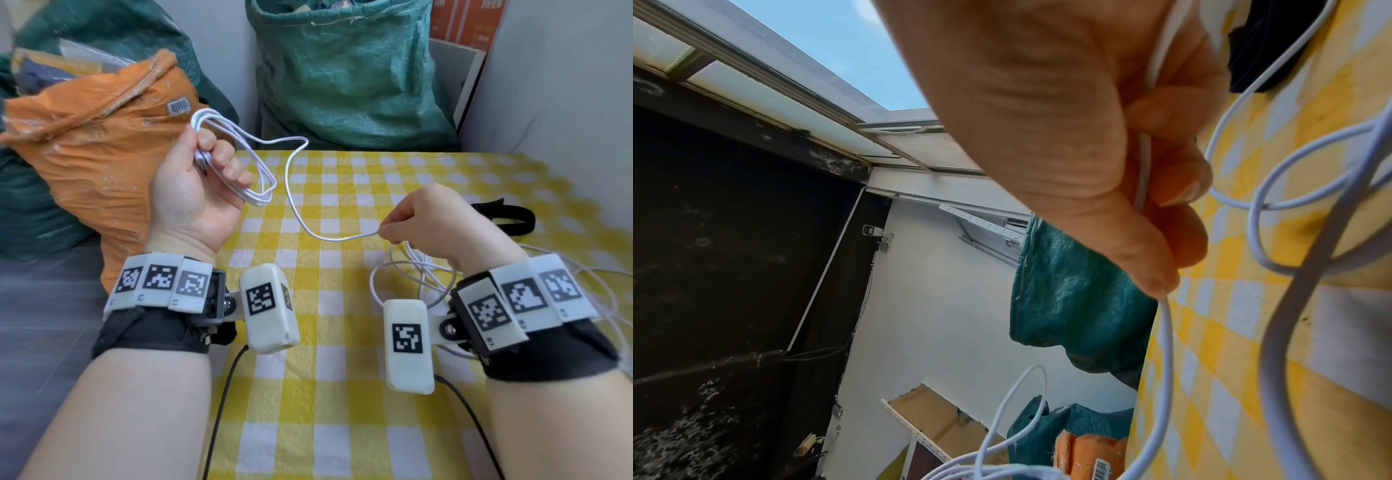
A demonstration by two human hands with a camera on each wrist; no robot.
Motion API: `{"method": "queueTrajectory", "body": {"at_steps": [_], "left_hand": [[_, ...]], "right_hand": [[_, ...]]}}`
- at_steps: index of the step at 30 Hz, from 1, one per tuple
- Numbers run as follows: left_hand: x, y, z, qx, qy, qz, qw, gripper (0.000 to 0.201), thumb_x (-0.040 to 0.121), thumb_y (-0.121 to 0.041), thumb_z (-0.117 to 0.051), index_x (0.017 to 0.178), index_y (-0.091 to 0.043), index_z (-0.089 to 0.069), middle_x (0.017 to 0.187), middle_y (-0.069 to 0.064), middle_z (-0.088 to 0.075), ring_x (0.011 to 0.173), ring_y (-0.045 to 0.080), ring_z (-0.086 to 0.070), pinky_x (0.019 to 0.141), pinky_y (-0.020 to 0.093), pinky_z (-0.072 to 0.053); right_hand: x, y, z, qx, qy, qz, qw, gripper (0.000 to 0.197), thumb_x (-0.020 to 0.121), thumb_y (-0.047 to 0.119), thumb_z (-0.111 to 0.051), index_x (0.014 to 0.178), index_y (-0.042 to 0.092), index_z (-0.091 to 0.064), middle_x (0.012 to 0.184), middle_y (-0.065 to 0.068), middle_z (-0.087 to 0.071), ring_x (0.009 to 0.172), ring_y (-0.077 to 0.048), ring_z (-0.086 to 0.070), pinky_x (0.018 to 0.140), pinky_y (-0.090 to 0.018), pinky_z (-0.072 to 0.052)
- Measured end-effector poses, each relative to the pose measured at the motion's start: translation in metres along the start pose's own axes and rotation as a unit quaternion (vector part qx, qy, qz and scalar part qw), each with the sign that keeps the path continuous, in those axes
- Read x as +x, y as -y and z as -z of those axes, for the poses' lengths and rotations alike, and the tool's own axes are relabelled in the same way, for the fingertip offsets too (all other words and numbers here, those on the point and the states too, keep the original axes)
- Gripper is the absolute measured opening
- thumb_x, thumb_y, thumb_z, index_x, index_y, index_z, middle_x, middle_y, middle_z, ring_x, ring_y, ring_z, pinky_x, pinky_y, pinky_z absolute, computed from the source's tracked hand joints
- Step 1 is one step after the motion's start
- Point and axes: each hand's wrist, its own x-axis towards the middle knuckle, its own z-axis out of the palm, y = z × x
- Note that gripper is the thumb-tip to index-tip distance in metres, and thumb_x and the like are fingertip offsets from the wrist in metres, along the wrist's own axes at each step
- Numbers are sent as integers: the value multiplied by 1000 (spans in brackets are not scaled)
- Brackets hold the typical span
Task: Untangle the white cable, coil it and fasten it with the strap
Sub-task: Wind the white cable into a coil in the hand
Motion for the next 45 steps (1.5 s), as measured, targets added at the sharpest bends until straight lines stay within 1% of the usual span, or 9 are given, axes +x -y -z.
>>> {"method": "queueTrajectory", "body": {"at_steps": [4,9,18,21,29,34,37,40,45], "left_hand": [[0,4,0,34,-52,-41,997,34,100,-29,-35,69,-18,-43,63,0,-63,66,17,-65,69,26,-53],[-2,13,-3,163,-20,-87,983,24,102,-22,-34,81,-17,-45,80,7,-72,89,26,-69,86,34,-53],[-12,28,-10,413,126,-10,902,28,101,-17,-33,76,-11,-43,51,2,-61,44,21,-53,58,30,-48],[-15,27,-11,378,121,43,917,31,101,-20,-35,73,-11,-46,43,1,-45,36,15,-33,55,30,-50],[-19,17,-17,230,177,260,921,27,90,-34,-35,77,-16,-50,40,-8,-29,33,3,-13,39,17,-16],[-16,17,-16,117,177,309,927,37,88,-30,-37,88,-11,-68,42,-10,-20,37,5,-9,34,15,-19],[-11,17,-13,-31,244,386,889,40,97,-24,-35,114,1,-61,51,-4,-28,41,8,-25,42,21,-29],[-10,18,-13,-74,253,410,873,43,101,-22,-30,125,8,-49,56,1,-33,46,12,-31,48,26,-28],[-7,19,-11,-91,269,408,867,40,99,-20,-33,120,8,-53,55,1,-34,46,13,-31,47,26,-27]], "right_hand": [[-1,1,-3,-6,25,12,1000,16,85,20,-67,69,18,-69,64,0,-62,48,-12,-45,46,-21,-36],[-3,4,-6,-6,78,61,995,7,85,23,-68,80,19,-72,62,10,-61,50,-5,-46,44,-16,-35],[-1,0,1,210,82,125,966,16,87,29,-64,77,17,-68,57,7,-52,54,-9,-44,52,-22,-33],[0,-1,2,268,32,117,956,19,92,24,-59,78,12,-64,57,8,-49,50,-3,-43,49,-17,-33],[12,1,-11,263,-127,92,952,22,95,25,-48,75,20,-53,66,5,-49,57,-9,-44,46,-18,-36],[11,3,-18,336,-75,97,934,17,96,29,-48,80,22,-45,93,2,-63,81,-14,-54,72,-35,-52],[11,1,-21,330,-37,118,936,26,86,31,-65,81,23,-42,94,5,-62,87,-16,-56,88,-50,-49],[13,-4,-25,345,32,115,931,39,74,22,-78,95,29,-46,106,0,-65,93,-14,-65,90,-41,-53],[12,-3,-28,323,78,124,935,27,82,8,-70,103,19,-57,79,-1,-68,71,-13,-66,72,-29,-51]]}}
